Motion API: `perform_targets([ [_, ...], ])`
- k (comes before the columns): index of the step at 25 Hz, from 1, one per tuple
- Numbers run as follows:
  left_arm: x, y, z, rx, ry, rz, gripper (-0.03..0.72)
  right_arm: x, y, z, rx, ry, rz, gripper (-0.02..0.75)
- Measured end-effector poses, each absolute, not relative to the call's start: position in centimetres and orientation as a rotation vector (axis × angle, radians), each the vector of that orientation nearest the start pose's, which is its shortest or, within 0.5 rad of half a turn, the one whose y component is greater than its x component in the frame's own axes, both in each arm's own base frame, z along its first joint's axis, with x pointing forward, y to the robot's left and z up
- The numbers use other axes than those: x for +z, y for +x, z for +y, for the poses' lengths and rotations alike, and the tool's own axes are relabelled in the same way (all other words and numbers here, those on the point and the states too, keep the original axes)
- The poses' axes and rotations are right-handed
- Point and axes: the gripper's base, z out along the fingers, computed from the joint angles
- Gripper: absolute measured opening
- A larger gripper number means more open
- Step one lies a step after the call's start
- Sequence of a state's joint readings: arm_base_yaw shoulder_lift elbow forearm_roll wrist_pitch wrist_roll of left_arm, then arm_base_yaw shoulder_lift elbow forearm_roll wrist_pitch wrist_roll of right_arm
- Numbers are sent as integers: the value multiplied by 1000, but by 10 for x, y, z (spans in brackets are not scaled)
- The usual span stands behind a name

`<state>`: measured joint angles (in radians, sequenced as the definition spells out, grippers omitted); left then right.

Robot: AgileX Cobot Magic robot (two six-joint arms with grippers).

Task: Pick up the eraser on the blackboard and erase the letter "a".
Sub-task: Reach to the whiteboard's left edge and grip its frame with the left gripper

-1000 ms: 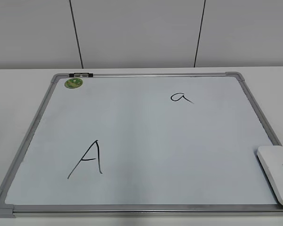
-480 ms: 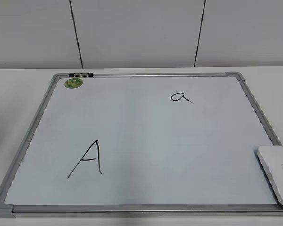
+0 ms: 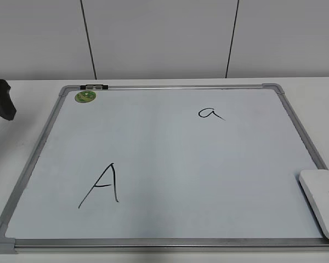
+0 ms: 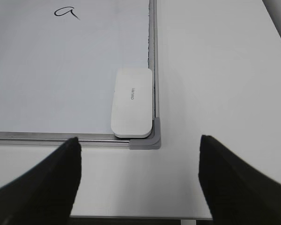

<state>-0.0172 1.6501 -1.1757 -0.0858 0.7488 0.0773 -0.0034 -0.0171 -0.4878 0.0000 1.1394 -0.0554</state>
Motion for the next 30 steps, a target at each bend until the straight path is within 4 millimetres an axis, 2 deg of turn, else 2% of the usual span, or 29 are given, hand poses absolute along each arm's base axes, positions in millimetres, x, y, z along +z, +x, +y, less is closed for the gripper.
perform_targets([
  [5,218,372,-13,-94,88,2822,585,268,-10,0,-35,-55,2118,581],
  [12,185,403,-18,-193,94,2918,503,268,-10,0,-35,-55,2118,581],
  [22,145,412,-21,-251,82,3006,428,268,-10,0,-35,-55,2118,581],
  [30,128,424,-22,-313,70,3014,362,268,-10,0,-35,-55,2118,581],
])
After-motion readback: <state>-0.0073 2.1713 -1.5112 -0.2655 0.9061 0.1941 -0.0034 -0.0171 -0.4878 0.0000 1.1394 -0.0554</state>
